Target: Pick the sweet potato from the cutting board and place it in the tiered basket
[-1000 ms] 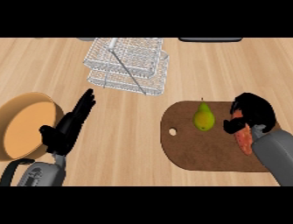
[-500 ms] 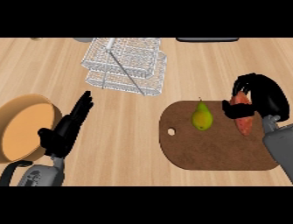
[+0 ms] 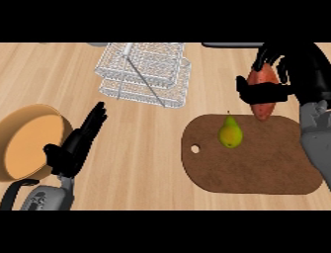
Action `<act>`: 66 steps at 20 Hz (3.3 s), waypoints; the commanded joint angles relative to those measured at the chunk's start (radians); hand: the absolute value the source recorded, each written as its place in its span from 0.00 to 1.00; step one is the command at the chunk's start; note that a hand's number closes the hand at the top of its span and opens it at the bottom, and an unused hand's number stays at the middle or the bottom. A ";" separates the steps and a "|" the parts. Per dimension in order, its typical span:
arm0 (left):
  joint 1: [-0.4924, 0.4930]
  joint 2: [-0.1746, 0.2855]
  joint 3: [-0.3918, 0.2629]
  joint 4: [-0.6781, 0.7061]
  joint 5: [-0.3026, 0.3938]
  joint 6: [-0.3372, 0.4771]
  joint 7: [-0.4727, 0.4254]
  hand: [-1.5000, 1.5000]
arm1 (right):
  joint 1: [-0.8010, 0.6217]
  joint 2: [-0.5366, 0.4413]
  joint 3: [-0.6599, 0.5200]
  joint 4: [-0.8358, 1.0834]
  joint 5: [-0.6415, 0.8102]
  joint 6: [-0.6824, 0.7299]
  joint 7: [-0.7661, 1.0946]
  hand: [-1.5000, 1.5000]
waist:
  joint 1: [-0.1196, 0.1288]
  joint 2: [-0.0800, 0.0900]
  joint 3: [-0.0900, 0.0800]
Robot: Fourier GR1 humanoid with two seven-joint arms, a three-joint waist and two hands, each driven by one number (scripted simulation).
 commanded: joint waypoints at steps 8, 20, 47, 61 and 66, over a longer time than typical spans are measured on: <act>-0.032 -0.021 -0.011 0.045 -0.029 -0.019 -0.014 0.50 | -0.560 0.193 -0.072 0.332 0.017 0.073 0.210 1.00 | 0.025 0.008 -0.001; -0.044 -0.018 0.007 0.011 -0.012 -0.045 0.014 0.50 | -0.836 0.374 -0.158 0.974 0.077 -0.111 -0.013 1.00 | 0.058 0.020 -0.001; -0.085 -0.027 0.020 0.036 -0.027 -0.052 0.027 0.50 | -0.967 0.440 -0.517 1.385 -0.244 -0.261 -0.175 0.00 | 0.072 0.029 -0.001; 0.000 -0.037 0.028 0.014 -0.032 -0.037 -0.020 0.50 | -0.951 0.250 -0.436 1.348 -0.107 -0.728 -0.227 0.00 | 0.018 0.009 0.000; 0.051 -0.026 0.042 -0.023 -0.029 -0.029 -0.025 0.50 | -0.787 0.225 -0.506 1.170 -0.195 -0.751 -0.358 0.00 | -0.011 -0.006 0.002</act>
